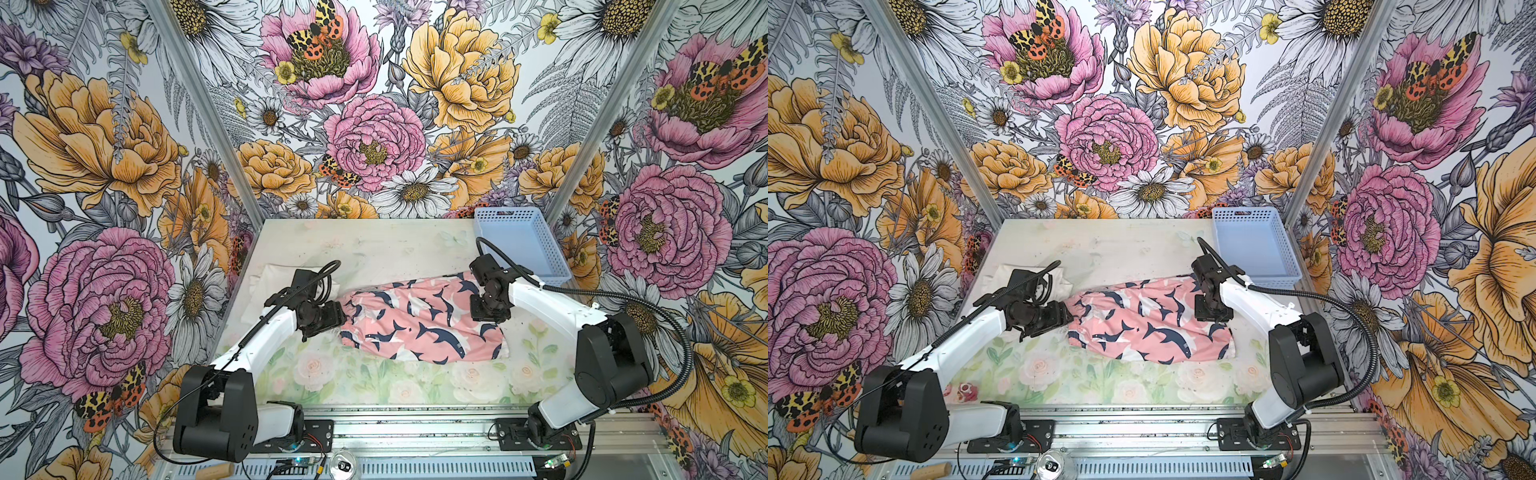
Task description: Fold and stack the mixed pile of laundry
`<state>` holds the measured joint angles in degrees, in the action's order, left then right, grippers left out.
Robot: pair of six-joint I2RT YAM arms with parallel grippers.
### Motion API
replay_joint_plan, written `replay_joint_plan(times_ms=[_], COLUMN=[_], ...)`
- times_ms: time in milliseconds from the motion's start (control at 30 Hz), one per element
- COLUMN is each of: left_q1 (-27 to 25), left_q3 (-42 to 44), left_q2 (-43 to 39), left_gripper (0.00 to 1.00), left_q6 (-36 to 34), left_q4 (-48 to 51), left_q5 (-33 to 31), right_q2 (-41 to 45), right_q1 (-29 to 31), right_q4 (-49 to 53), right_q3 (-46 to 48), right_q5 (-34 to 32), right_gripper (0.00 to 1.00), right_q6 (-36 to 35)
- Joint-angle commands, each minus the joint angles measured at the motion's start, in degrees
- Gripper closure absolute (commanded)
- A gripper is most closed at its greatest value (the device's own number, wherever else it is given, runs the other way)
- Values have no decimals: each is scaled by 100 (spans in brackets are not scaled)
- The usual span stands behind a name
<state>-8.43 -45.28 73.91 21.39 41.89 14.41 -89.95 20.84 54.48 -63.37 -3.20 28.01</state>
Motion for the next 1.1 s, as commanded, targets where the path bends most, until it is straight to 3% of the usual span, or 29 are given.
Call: replay_joint_plan(times_ms=[0, 500, 733, 1067], left_q1=[-7, -416, -523, -670], left_q3=[154, -545, -861, -1093], left_q2=[-51, 1504, 2022, 2774], left_gripper=[31, 33, 34, 53], left_q6=[203, 59, 94, 85], left_q4=[-532, -1106, -1056, -521], left_q5=[-11, -775, -787, -866], right_q2=[140, 78, -54, -120], right_q1=[65, 111, 109, 105], right_q4=[20, 19, 19, 23], right_q3=[-175, -281, -324, -413], right_q5=[39, 30, 66, 134], right_gripper=[56, 55, 56, 55], right_q6=[-32, -100, -135, -162])
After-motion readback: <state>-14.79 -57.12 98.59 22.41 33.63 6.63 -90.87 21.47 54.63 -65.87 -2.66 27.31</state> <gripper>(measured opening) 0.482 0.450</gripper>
